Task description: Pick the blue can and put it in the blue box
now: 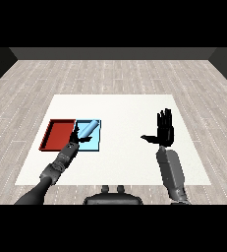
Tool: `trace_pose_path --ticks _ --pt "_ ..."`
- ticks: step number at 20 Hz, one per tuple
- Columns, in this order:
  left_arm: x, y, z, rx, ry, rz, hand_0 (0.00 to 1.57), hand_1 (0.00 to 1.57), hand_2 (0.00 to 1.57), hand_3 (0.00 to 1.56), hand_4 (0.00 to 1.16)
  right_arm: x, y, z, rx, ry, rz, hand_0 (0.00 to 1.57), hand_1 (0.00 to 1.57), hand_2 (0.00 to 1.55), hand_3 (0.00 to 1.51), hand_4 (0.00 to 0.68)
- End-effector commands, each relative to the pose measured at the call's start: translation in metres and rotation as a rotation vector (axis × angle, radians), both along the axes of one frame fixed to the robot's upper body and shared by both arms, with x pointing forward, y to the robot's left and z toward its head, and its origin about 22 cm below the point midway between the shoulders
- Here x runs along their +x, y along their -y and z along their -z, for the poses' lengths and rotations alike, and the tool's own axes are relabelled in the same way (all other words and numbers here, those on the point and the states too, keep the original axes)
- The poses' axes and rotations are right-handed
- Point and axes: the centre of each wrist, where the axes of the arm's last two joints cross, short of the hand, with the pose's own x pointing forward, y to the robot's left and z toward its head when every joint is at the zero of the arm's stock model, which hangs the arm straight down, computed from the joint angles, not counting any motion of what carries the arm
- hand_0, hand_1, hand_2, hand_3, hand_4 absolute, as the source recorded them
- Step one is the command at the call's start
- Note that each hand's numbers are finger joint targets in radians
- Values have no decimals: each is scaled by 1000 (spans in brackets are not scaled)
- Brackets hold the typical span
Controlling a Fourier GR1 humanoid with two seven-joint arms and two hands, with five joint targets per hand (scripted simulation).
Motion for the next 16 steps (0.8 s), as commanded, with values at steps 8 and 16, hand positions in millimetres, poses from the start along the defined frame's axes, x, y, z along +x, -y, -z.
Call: trace_pose_path --ticks 8,16 --pt "25 35 -35 -141 497 48 0 0 0 0 0 -7 6 -8 6 24 -48 0 0 0 0 0" --pt "12 32 -52 -389 853 364 0 0 0 0 0 -12 1 10 -65 -29 -61 0 0 0 0 0"
